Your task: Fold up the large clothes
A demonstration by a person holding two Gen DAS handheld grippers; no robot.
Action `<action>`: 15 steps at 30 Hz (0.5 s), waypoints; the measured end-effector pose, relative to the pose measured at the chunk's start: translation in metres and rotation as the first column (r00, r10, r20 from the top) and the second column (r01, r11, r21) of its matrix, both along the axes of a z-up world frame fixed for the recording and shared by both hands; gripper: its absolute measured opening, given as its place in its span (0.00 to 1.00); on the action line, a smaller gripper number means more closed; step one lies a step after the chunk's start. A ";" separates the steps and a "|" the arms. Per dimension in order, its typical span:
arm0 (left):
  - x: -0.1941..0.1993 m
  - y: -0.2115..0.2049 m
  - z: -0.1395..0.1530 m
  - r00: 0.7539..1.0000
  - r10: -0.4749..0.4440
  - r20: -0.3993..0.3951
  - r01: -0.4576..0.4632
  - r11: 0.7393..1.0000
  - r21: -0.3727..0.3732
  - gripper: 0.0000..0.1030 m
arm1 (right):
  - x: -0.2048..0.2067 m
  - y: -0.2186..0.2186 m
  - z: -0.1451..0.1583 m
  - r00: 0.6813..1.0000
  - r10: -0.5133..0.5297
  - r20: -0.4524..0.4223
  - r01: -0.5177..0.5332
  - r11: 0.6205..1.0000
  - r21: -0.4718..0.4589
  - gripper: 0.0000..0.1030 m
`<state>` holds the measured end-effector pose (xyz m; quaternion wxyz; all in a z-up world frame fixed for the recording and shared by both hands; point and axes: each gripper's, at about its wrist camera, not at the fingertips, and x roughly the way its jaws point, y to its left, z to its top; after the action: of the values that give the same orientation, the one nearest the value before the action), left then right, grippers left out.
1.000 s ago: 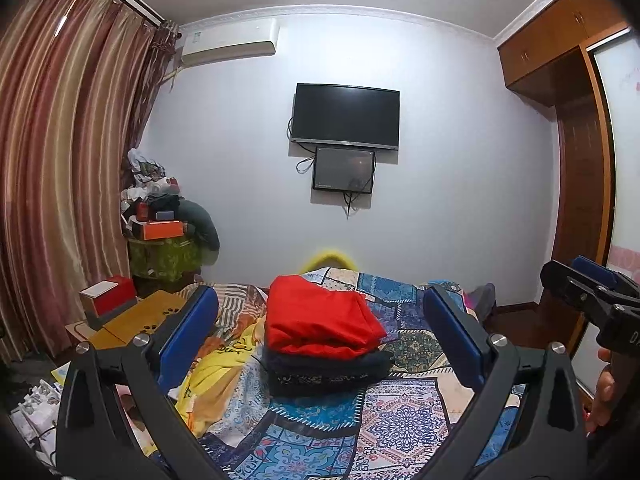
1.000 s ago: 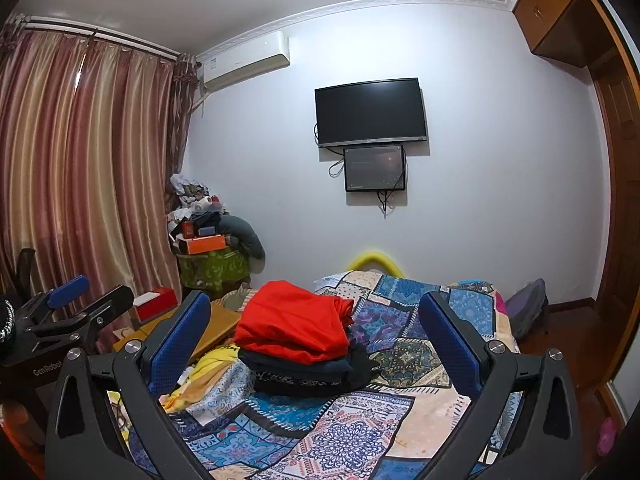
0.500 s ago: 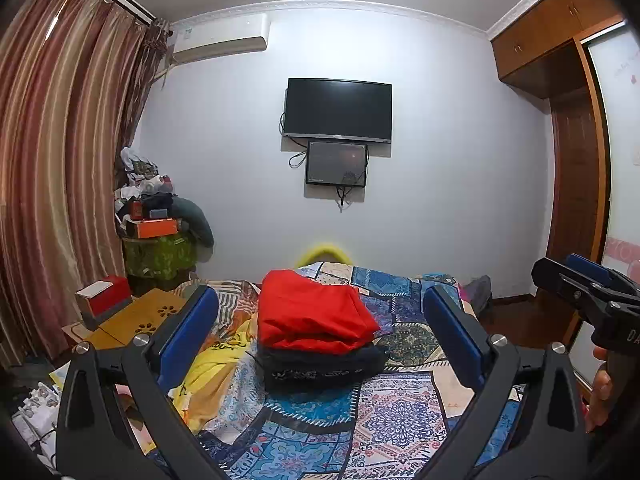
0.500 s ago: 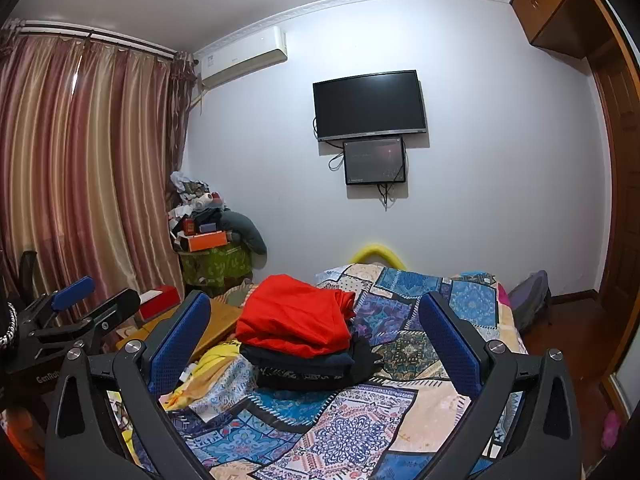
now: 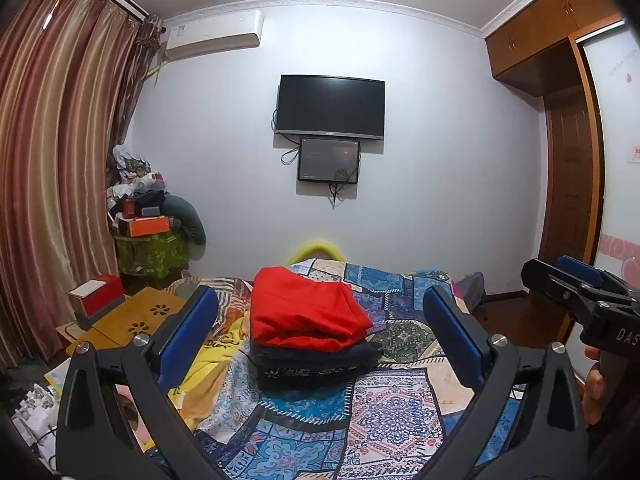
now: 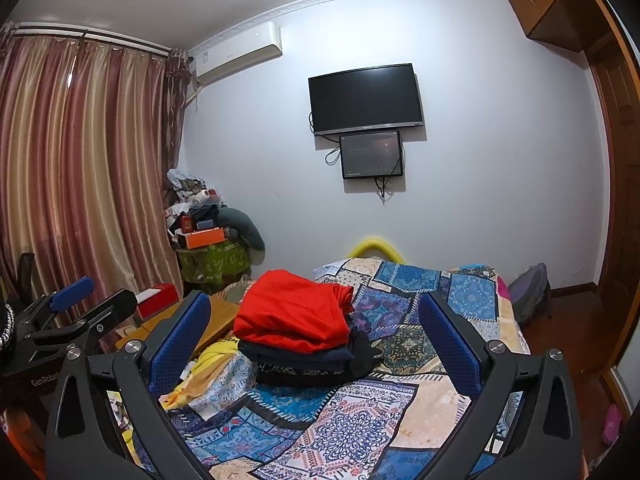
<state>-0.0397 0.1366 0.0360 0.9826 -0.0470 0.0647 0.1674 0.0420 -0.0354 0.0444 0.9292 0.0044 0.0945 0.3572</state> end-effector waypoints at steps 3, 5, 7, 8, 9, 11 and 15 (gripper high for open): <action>0.001 0.002 0.000 1.000 -0.004 0.000 0.004 1.000 -0.009 1.00 | 0.000 0.000 0.000 1.000 -0.002 0.000 0.002 1.000 0.000 1.00; 0.002 0.003 -0.001 1.000 -0.011 -0.009 0.011 1.000 -0.016 1.00 | 0.000 -0.001 -0.001 1.000 -0.002 -0.002 0.002 1.000 0.001 1.00; 0.003 0.003 -0.001 1.000 -0.010 -0.012 0.009 1.000 -0.021 1.00 | 0.001 -0.001 -0.001 1.000 -0.001 -0.005 0.001 1.000 0.001 1.00; 0.003 0.003 -0.001 1.000 -0.006 -0.012 0.006 1.000 -0.020 1.00 | 0.001 -0.001 -0.002 1.000 -0.001 -0.004 0.001 1.000 0.001 1.00; 0.003 0.003 -0.001 1.000 -0.005 -0.013 0.004 1.000 -0.019 1.00 | 0.001 0.000 -0.002 1.000 -0.002 -0.005 0.002 1.000 0.000 1.00; 0.004 0.003 -0.001 1.000 -0.003 -0.013 0.003 1.000 -0.020 1.00 | 0.001 0.000 -0.002 1.000 -0.001 -0.005 0.001 1.000 -0.001 1.00; 0.004 0.002 -0.002 1.000 -0.008 -0.013 0.008 1.000 -0.021 1.00 | 0.001 0.001 -0.001 1.000 -0.002 -0.007 0.002 1.000 -0.003 1.00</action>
<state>-0.0359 0.1389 0.0343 0.9823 -0.0562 0.0733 0.1630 0.0434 -0.0346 0.0431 0.9293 0.0044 0.0980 0.3561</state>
